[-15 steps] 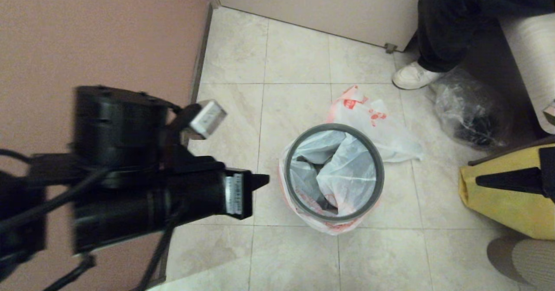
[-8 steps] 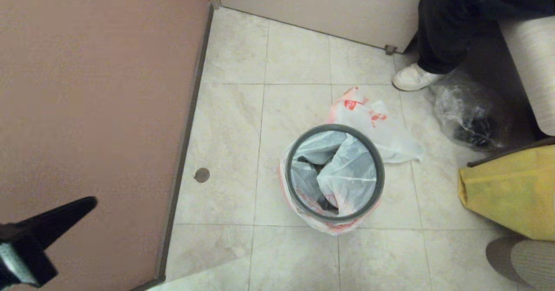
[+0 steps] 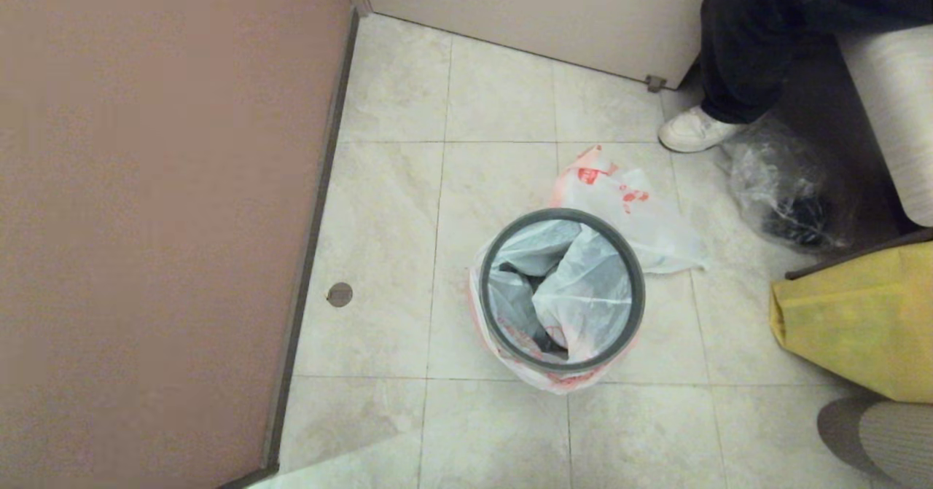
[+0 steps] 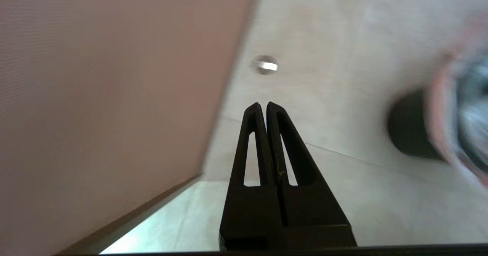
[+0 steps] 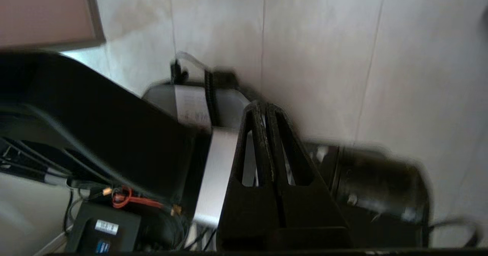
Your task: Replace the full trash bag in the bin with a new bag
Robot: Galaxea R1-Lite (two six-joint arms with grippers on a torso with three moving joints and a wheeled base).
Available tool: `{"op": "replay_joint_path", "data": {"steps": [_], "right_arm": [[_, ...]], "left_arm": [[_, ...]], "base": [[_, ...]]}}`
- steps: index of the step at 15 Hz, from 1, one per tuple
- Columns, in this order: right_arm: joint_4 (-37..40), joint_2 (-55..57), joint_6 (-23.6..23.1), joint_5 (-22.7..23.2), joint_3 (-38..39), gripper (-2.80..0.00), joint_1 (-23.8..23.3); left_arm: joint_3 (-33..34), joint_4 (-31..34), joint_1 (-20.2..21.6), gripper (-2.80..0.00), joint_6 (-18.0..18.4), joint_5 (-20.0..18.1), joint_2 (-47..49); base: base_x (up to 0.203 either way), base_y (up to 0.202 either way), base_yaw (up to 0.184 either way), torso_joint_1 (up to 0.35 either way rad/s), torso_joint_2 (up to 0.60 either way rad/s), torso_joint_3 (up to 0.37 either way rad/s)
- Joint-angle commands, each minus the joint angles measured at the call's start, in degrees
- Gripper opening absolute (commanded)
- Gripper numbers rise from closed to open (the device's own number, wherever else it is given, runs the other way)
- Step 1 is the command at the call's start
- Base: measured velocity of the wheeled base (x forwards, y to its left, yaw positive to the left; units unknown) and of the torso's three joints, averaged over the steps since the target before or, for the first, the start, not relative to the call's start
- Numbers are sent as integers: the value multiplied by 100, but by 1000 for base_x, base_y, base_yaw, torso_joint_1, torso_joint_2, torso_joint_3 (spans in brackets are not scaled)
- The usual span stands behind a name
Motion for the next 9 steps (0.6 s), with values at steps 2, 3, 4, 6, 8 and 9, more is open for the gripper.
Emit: {"op": "replay_joint_path", "data": {"steps": [2,3,4,6,8,9], "right_arm": [[84,236,-32,-13,-391,-280,185],[90,152,-29,-92,-242,-280,296],[87,38,-42,-206,-84,-280,438],[82,-429,-84,-350,362,-280,606],[3,-987,-127,-595,910,-280,764],[-255,-1361,-215,-701,1275,-280,769]], "left_arm": [[-83,16,637,-280,-10,-79,-78],[-34,42,718,-280,-1,-477,-150],[136,119,731,-280,-8,-727,-285],[514,214,751,-280,16,-1123,-805],[977,226,783,-280,50,-1702,-1350],[1229,212,789,-280,107,-1895,-1637]], "base": [[0,0,0,0,0,0],[0,0,0,0,0,0],[0,0,0,0,0,0],[0,0,0,0,0,0],[0,0,0,0,0,0],[0,0,0,0,0,0]]}}
